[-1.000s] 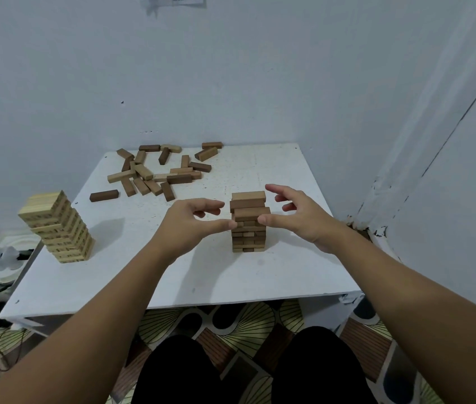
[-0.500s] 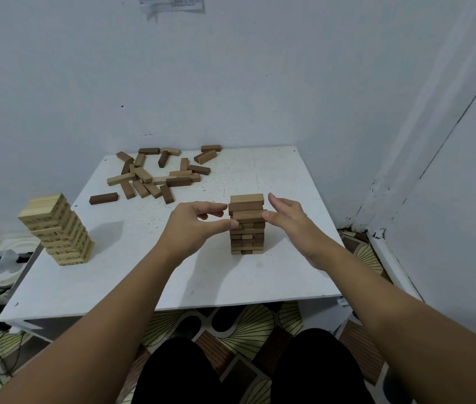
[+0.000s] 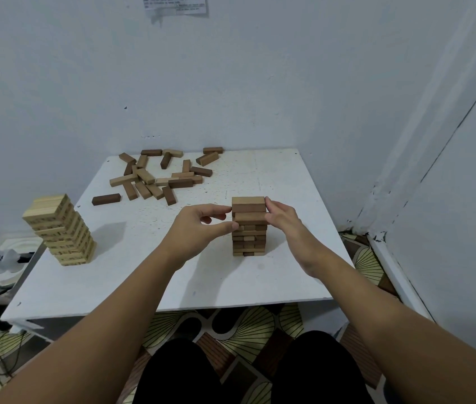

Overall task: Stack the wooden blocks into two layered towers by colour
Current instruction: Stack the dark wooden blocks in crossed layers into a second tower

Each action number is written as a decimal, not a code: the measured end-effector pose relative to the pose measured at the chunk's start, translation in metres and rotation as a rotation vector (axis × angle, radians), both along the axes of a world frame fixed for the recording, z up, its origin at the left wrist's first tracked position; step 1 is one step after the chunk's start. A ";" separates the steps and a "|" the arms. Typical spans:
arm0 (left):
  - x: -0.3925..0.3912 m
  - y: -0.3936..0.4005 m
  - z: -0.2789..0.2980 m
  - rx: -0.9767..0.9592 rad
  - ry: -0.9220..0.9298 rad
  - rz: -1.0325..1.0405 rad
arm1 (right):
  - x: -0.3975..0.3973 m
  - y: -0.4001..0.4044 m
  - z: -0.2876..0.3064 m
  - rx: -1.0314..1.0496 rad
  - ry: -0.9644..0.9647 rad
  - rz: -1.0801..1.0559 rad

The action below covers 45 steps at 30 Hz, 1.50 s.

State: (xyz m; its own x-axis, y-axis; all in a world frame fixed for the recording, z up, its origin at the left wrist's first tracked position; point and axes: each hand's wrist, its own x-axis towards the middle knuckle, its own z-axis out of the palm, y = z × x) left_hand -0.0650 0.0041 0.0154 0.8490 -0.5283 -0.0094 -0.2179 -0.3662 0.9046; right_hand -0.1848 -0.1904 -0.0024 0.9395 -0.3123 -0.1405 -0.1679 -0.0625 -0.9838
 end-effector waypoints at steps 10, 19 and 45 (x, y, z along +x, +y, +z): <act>0.002 -0.003 0.006 0.012 0.031 -0.028 | -0.005 -0.001 0.000 -0.009 0.025 -0.028; 0.004 -0.006 0.000 0.026 0.080 -0.068 | -0.003 0.007 -0.009 0.039 0.029 -0.015; 0.008 -0.005 -0.004 0.015 0.078 -0.056 | -0.005 0.007 0.001 -0.073 0.081 0.043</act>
State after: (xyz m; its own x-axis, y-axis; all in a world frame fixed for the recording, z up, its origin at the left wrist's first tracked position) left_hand -0.0567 -0.0014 0.0119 0.8145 -0.5742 -0.0825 -0.1676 -0.3691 0.9141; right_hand -0.1897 -0.1832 -0.0014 0.9388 -0.2837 -0.1953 -0.2426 -0.1423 -0.9596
